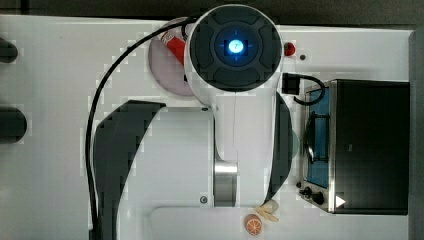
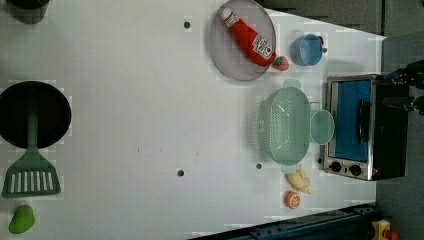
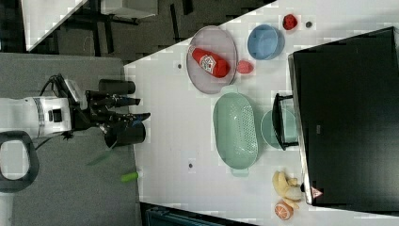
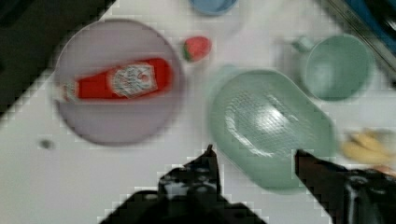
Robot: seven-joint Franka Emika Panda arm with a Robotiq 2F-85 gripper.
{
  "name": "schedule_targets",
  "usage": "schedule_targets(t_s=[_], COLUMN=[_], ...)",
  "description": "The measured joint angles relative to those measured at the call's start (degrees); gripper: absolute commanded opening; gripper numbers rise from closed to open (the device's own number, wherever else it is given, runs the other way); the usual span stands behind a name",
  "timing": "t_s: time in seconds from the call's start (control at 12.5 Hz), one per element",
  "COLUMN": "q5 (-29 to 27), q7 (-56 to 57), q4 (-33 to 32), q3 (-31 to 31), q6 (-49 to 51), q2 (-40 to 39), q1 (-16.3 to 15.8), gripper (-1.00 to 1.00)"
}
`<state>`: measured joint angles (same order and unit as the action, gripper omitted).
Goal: Drag strainer right to left.
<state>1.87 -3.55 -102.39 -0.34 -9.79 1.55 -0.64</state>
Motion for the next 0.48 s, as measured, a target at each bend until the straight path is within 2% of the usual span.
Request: schedule_targets(t_s=[0.16, 0.24, 0.48], q5=[0.95, 0.66, 0.69], q7=[-0.03, -0.03, -0.41], q4=[-9.23, -11.53, -10.07], q3=[-0.28, -1.26, -2.62], q6=[12.22, 14.23, 12.22], q2=[10.71, 15.87, 25.88], q1=[0.65, 0.56, 2.18], gripper=[0.81, 0.99, 1.0])
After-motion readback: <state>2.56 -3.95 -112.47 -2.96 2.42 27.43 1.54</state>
